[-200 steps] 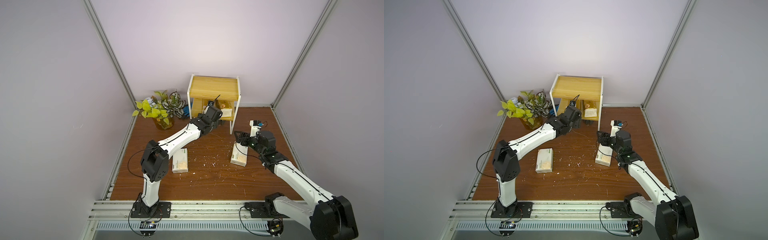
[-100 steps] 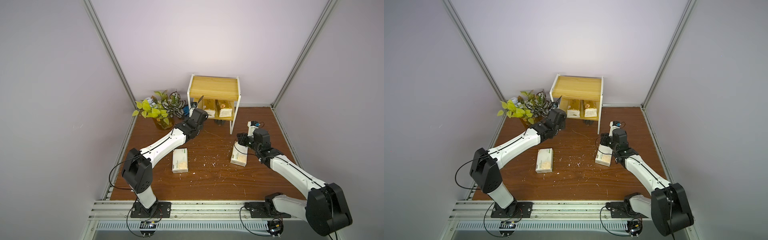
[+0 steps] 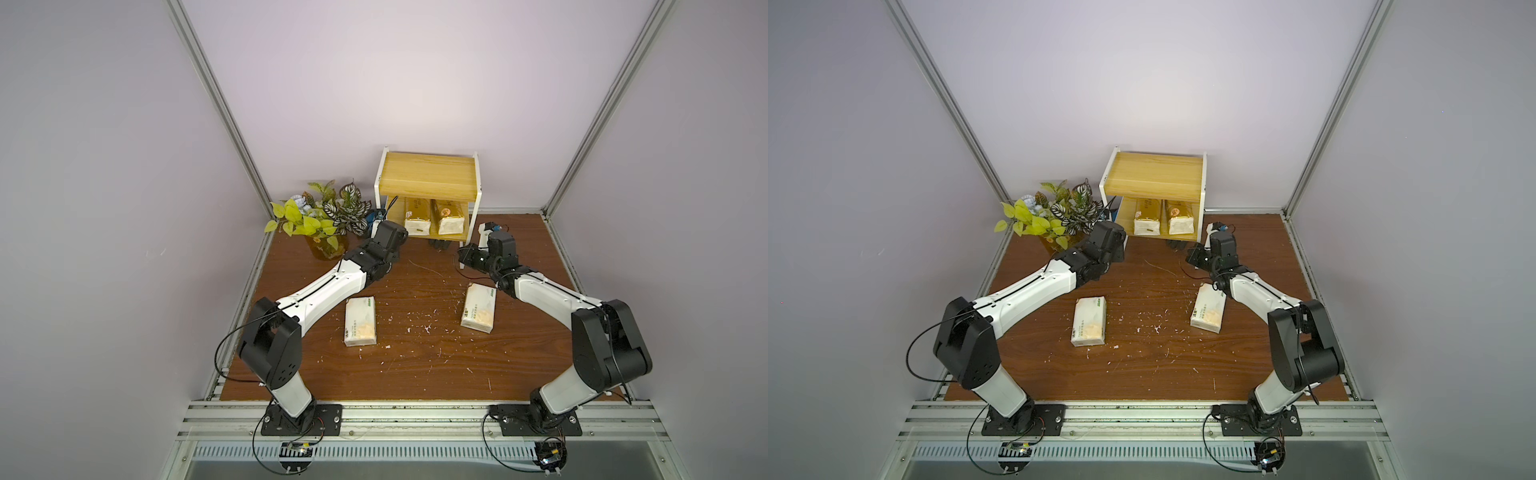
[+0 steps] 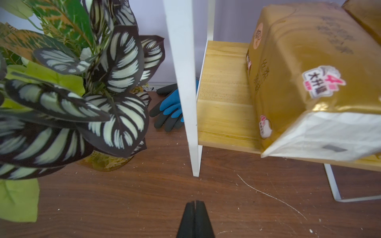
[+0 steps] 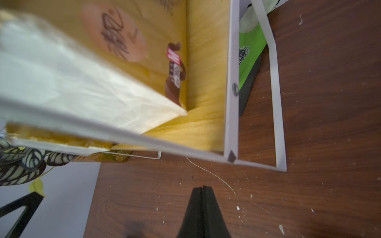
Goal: Place the tissue boxes on the shelf by color
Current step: Adjust the shelf at the center of the board.
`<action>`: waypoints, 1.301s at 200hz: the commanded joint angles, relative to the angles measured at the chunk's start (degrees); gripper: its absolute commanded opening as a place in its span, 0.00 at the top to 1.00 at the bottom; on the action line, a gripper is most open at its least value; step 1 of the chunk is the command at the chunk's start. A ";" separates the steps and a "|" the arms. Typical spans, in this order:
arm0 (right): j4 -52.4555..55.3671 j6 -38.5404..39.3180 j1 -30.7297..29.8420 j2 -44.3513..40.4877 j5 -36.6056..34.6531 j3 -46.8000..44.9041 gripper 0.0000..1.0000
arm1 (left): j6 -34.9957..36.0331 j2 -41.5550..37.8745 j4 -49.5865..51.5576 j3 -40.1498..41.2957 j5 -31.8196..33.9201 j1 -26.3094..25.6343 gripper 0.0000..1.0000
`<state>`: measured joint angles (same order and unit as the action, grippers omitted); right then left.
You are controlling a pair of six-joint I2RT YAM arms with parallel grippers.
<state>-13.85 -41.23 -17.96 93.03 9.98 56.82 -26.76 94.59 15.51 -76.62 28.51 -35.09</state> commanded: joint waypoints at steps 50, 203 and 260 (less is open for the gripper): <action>-4.70 -1.04 2.68 6.17 1.54 7.34 0.93 | -1.40 -7.02 3.86 4.19 1.47 0.64 0.97; 8.64 3.29 -5.03 -17.06 -17.43 -8.18 0.32 | -2.09 -3.86 4.34 8.50 -10.38 0.48 0.21; 25.24 -9.33 -7.25 -21.97 -25.81 -12.94 0.01 | 0.26 -0.02 5.84 2.73 -10.66 0.55 0.15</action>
<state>2.07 -44.47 -25.04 69.87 -10.94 46.06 -28.23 92.33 20.25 -69.76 18.00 -35.05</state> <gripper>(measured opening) 0.992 0.838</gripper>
